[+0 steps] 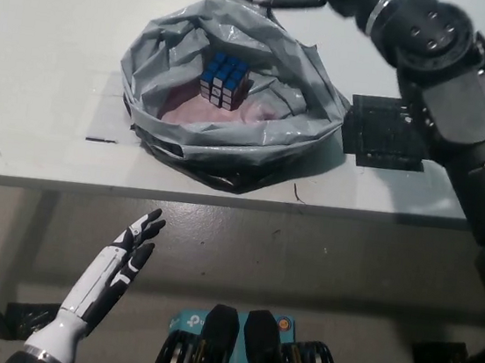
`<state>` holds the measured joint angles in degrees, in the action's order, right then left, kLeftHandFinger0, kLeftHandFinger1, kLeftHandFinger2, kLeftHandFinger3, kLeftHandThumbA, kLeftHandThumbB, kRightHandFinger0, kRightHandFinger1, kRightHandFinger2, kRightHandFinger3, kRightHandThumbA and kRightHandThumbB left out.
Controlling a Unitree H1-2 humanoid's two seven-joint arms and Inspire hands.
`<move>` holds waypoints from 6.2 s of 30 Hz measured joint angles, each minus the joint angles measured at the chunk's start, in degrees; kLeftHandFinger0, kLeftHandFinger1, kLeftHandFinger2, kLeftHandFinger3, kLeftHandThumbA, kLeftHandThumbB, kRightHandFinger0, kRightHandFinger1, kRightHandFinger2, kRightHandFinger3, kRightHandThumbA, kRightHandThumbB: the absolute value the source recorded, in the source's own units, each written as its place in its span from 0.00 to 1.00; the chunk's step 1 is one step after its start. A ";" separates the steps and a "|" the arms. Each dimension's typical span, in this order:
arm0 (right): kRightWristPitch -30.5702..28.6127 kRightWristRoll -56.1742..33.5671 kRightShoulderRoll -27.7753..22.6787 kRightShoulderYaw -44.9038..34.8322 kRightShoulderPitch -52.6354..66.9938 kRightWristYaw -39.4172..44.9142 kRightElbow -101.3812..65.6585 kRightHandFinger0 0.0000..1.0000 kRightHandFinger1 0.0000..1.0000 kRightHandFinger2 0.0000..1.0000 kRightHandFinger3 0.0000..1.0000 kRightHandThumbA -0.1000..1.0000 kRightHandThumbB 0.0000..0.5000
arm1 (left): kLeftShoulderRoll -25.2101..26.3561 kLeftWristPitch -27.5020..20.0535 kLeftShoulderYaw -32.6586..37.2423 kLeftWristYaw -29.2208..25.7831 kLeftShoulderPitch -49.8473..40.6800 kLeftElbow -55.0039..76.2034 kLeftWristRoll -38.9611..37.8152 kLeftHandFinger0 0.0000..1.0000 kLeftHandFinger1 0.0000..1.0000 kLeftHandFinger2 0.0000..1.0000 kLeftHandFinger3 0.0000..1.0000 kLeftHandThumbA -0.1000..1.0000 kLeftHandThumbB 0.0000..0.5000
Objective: Use the right hand to pick up a rubix's cube and place it into a plastic bag and lift the bag
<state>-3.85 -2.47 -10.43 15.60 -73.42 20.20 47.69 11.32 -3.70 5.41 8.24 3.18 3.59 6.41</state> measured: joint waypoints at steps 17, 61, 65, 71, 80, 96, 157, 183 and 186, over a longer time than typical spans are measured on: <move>-1.01 7.43 -1.02 0.66 0.04 -4.54 8.63 1.00 1.00 1.00 1.00 0.81 1.00 | -0.01 0.08 0.02 0.06 -0.56 0.15 -0.11 0.97 1.00 1.00 1.00 1.00 0.23; 1.65 25.12 6.28 4.29 4.02 -26.60 16.61 0.04 0.42 0.73 0.78 0.03 0.39 | 0.01 0.30 0.12 0.07 -0.31 0.14 0.08 0.99 1.00 1.00 1.00 0.98 0.29; 2.79 24.02 6.38 1.28 4.07 -26.17 11.65 0.00 0.40 0.70 0.66 0.01 0.39 | 0.01 0.43 0.12 0.07 -0.31 0.16 0.12 0.99 1.00 1.00 1.00 0.97 0.33; 7.03 20.33 6.54 -4.07 3.77 -22.64 0.65 0.00 0.40 0.68 0.63 0.15 0.36 | 0.00 0.49 0.12 0.07 -0.31 0.21 0.06 0.97 1.00 1.00 1.00 0.93 0.27; 11.37 15.23 6.20 -12.16 -3.44 -19.87 -1.53 0.02 0.47 0.85 0.91 0.00 0.26 | -0.01 0.48 0.11 0.06 -0.49 0.28 -0.11 0.96 1.00 1.00 1.00 0.97 0.16; 12.74 7.69 5.60 -24.23 -17.23 -19.76 10.54 0.00 0.40 0.84 0.79 0.00 0.21 | -0.04 0.45 0.11 0.06 -0.47 0.09 -0.11 0.93 1.00 1.00 1.00 0.99 0.15; 9.92 9.39 7.31 -7.11 -14.98 -24.15 33.02 1.00 1.00 1.00 1.00 0.62 1.00 | 0.17 1.66 0.38 0.97 1.75 1.10 0.00 0.91 1.00 1.00 1.00 0.94 0.24; 11.23 14.87 -0.67 0.66 -13.88 0.62 18.56 1.00 1.00 1.00 1.00 1.00 0.79 | 0.14 2.62 0.72 1.29 1.66 1.20 0.02 0.95 1.00 1.00 1.00 0.88 0.25; 11.31 15.09 -1.28 -0.10 -11.50 0.41 13.84 1.00 1.00 1.00 1.00 1.00 0.78 | 0.14 2.66 0.70 1.28 1.66 1.06 0.02 0.97 1.00 1.00 1.00 0.91 0.25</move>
<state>7.46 12.62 -11.71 15.50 -84.92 20.61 61.53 11.47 -1.04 6.11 9.52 4.84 4.65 6.43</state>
